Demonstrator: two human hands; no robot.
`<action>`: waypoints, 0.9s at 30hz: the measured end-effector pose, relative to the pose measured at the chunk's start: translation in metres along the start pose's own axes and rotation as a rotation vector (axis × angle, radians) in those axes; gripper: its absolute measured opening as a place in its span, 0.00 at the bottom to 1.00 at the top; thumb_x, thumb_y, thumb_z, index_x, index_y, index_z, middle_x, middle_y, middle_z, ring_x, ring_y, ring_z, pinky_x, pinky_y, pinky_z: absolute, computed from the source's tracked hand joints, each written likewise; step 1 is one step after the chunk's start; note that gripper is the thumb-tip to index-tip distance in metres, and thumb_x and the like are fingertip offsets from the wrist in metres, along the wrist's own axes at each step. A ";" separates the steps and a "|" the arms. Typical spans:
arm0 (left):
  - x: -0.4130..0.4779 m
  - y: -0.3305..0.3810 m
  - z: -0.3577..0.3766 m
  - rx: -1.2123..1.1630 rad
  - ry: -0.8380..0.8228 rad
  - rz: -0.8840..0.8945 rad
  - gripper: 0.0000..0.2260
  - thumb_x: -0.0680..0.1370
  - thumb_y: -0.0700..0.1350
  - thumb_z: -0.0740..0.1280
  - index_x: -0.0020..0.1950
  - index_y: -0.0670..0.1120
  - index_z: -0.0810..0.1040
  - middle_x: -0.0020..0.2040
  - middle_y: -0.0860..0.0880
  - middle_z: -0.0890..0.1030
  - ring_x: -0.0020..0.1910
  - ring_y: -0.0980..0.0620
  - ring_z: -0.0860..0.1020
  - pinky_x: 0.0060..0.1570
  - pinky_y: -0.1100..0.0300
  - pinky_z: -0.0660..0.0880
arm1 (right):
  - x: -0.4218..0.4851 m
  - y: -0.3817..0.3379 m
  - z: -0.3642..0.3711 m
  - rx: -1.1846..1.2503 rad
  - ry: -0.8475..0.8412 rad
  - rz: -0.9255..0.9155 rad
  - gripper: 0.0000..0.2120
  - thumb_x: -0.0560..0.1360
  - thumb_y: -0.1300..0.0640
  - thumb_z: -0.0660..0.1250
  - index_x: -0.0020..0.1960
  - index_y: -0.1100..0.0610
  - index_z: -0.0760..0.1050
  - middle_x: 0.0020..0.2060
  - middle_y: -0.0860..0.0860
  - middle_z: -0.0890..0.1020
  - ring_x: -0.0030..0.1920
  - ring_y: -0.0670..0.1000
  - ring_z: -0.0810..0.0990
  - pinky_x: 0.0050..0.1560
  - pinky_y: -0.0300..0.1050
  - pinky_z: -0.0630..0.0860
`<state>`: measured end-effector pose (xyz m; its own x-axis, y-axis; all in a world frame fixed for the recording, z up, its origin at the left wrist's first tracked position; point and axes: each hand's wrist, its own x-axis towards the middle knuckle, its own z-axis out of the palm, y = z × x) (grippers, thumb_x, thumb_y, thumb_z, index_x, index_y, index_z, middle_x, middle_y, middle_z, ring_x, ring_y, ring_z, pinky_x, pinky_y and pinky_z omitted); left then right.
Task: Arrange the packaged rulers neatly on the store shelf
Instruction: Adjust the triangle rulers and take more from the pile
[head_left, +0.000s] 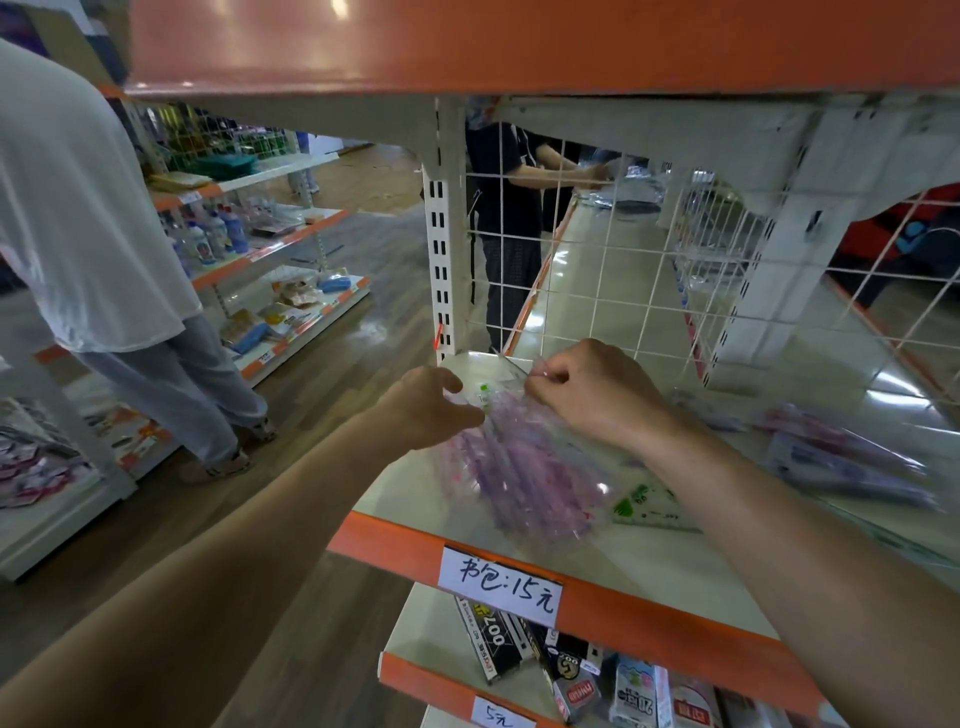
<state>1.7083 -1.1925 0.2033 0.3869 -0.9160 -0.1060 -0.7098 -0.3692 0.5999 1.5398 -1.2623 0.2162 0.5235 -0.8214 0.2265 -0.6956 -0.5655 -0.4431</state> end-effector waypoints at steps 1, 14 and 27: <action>0.000 0.002 -0.001 -0.044 0.000 0.000 0.23 0.74 0.50 0.70 0.67 0.45 0.72 0.66 0.44 0.72 0.58 0.49 0.73 0.52 0.59 0.69 | 0.000 0.000 -0.001 0.036 0.032 -0.017 0.14 0.77 0.50 0.63 0.42 0.58 0.82 0.37 0.51 0.83 0.39 0.53 0.80 0.41 0.43 0.75; -0.002 -0.005 -0.009 -1.208 -0.255 -0.276 0.11 0.64 0.44 0.73 0.46 0.45 0.80 0.45 0.45 0.82 0.49 0.49 0.77 0.51 0.53 0.75 | 0.003 0.005 -0.009 1.103 0.045 0.379 0.04 0.75 0.58 0.69 0.42 0.57 0.79 0.37 0.55 0.83 0.35 0.50 0.80 0.33 0.42 0.79; 0.012 -0.018 0.000 -1.106 -0.575 -0.172 0.24 0.55 0.45 0.83 0.47 0.44 0.80 0.41 0.46 0.83 0.30 0.53 0.77 0.29 0.62 0.76 | 0.002 0.020 -0.007 0.750 -0.213 0.447 0.20 0.76 0.44 0.65 0.53 0.62 0.77 0.43 0.55 0.83 0.40 0.50 0.80 0.47 0.47 0.79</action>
<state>1.7255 -1.1971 0.1911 -0.0843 -0.9075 -0.4115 0.3045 -0.4167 0.8565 1.5233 -1.2759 0.2139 0.4136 -0.8795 -0.2355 -0.3910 0.0620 -0.9183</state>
